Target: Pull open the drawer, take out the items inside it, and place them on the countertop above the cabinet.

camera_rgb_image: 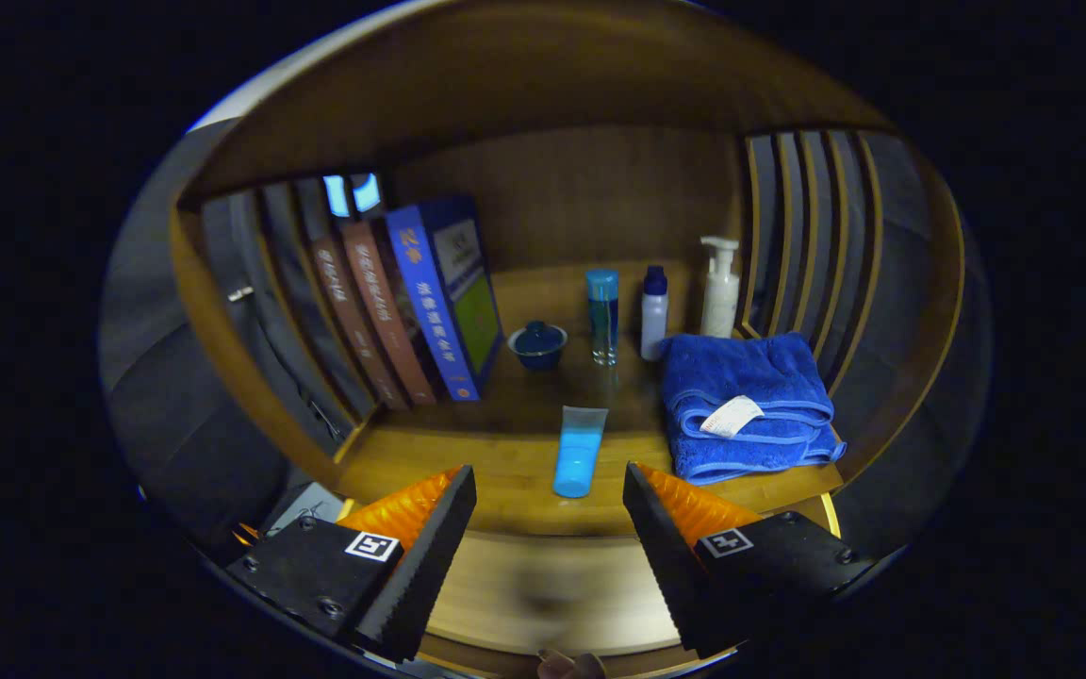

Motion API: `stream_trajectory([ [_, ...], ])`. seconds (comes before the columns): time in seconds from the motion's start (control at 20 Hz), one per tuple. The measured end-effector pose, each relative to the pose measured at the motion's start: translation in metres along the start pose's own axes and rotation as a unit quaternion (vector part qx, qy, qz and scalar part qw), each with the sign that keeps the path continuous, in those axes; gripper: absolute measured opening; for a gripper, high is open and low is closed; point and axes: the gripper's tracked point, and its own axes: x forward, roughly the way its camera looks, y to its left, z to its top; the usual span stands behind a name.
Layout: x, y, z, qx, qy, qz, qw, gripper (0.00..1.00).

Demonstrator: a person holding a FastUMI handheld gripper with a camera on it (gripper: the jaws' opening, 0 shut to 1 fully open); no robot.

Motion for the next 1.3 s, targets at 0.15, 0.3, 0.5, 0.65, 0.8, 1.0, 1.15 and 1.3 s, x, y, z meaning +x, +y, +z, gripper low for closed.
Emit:
stream_trajectory([
  [0.15, -0.044, 0.002, -0.009, -0.019, -0.065, -0.004, 0.998, 1.00],
  [0.3, -0.084, 0.012, -0.035, -0.039, -0.108, 0.004, 0.993, 1.00],
  [0.5, -0.131, 0.025, -0.080, -0.035, -0.117, 0.002, 0.993, 1.00],
  [0.65, -0.144, 0.016, -0.123, -0.024, -0.109, -0.013, 0.994, 0.99],
  [0.8, -0.150, 0.009, -0.155, -0.011, -0.099, -0.025, 0.995, 1.00],
  [1.0, -0.142, 0.003, -0.187, 0.004, -0.071, -0.032, 0.997, 1.00],
  [1.15, -0.135, 0.001, -0.194, 0.004, -0.060, -0.035, 0.998, 1.00],
  [1.3, -0.130, -0.001, -0.200, 0.000, -0.051, -0.044, 0.998, 1.00],
])
